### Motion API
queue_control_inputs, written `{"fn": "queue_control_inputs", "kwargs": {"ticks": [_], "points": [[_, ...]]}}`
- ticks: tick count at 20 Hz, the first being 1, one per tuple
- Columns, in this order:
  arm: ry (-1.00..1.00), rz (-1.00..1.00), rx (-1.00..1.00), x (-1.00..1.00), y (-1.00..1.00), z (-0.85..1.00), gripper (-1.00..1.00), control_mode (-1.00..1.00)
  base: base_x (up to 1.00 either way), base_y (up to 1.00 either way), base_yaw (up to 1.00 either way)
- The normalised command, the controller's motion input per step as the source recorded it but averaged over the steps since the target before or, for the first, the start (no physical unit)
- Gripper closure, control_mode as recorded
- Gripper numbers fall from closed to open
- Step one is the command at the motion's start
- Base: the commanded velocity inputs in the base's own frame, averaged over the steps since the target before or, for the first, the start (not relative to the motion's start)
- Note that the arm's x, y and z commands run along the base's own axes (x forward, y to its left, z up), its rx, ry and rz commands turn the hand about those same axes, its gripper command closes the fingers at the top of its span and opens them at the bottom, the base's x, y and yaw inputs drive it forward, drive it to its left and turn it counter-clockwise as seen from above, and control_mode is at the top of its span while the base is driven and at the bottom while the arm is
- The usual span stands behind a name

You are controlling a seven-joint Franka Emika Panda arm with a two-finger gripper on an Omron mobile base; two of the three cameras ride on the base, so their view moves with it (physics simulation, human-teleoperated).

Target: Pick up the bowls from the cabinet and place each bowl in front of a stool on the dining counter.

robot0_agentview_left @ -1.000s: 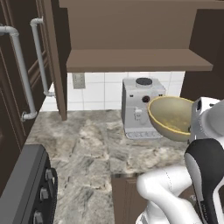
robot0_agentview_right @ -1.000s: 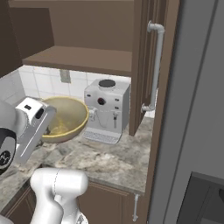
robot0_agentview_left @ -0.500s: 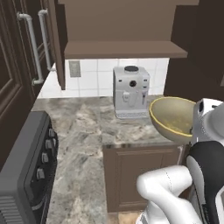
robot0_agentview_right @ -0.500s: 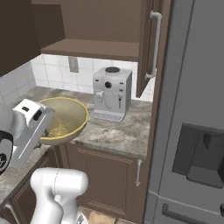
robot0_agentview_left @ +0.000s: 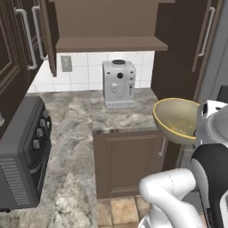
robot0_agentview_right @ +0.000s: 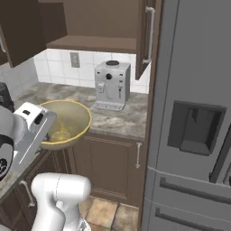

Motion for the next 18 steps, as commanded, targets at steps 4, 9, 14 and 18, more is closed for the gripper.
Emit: {"fn": "queue_control_inputs", "kwargs": {"ticks": [4,9,14,18], "points": [[0.00,0.00,0.00,0.00,0.00,0.00,1.00,1.00,-0.62,-0.46,-0.28],[0.00,0.00,0.00,0.00,0.00,0.00,1.00,1.00,-0.25,-0.91,-0.42],[0.00,0.00,0.00,0.00,0.00,0.00,1.00,1.00,-0.02,-1.00,-0.57],[0.00,0.00,0.00,0.00,0.00,0.00,1.00,1.00,0.00,-1.00,-0.69]]}}
